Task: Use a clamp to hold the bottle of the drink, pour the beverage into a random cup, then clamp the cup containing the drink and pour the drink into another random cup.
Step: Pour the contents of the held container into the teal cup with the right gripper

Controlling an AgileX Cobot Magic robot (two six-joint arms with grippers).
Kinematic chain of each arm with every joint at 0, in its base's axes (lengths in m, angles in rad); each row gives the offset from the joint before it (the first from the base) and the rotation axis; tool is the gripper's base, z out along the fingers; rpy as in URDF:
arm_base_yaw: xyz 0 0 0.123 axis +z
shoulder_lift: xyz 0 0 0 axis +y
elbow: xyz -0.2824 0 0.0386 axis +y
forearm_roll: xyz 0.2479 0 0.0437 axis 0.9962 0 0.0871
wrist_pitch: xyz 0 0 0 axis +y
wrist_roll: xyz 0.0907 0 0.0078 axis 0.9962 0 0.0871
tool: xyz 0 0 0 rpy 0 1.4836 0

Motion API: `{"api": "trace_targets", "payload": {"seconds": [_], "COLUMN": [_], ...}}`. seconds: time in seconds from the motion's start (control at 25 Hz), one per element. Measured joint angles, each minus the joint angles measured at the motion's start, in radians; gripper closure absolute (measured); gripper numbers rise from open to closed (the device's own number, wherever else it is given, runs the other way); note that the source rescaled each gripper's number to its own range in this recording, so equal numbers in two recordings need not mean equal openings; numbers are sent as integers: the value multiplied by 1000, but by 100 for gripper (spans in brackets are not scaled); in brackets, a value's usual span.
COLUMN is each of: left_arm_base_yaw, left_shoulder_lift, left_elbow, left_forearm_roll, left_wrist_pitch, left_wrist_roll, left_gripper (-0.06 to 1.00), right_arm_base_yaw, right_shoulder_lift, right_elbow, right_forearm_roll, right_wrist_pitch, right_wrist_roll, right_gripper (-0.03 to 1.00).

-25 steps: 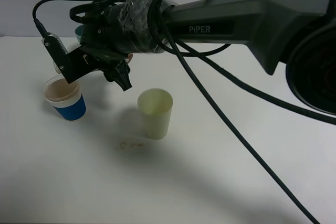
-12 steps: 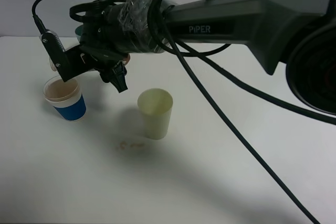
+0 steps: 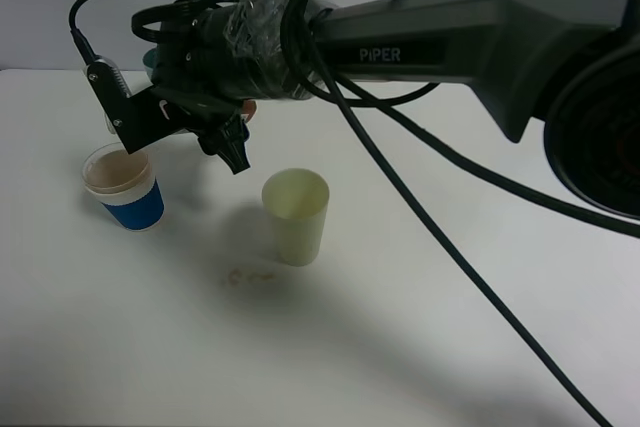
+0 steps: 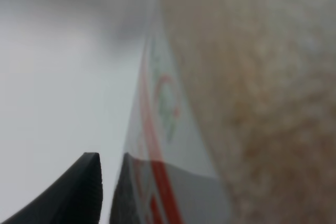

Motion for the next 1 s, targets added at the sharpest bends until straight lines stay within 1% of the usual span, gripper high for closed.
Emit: {"api": "trace_targets", "payload": {"seconds": [0.36, 0.56, 0.8, 1.0], "left_arm_base_yaw": [0, 0, 0, 0], "left_shoulder_lift": [0, 0, 0, 0], "left_elbow": [0, 0, 0, 0], "left_forearm_roll": [0, 0, 0, 0], "left_wrist_pitch": [0, 0, 0, 0], "left_wrist_roll": [0, 0, 0, 0], "left_gripper": [1, 1, 1, 1], "right_arm_base_yaw": [25, 27, 28, 34], "right_shoulder_lift": [5, 35, 75, 75], "right_elbow": [-42, -54, -83, -87], "right_forearm_roll": [-23, -23, -23, -23], "right_wrist_pitch": [3, 23, 75, 76], "right_wrist_roll": [0, 0, 0, -8], "right_gripper": [95, 95, 95, 95]}}
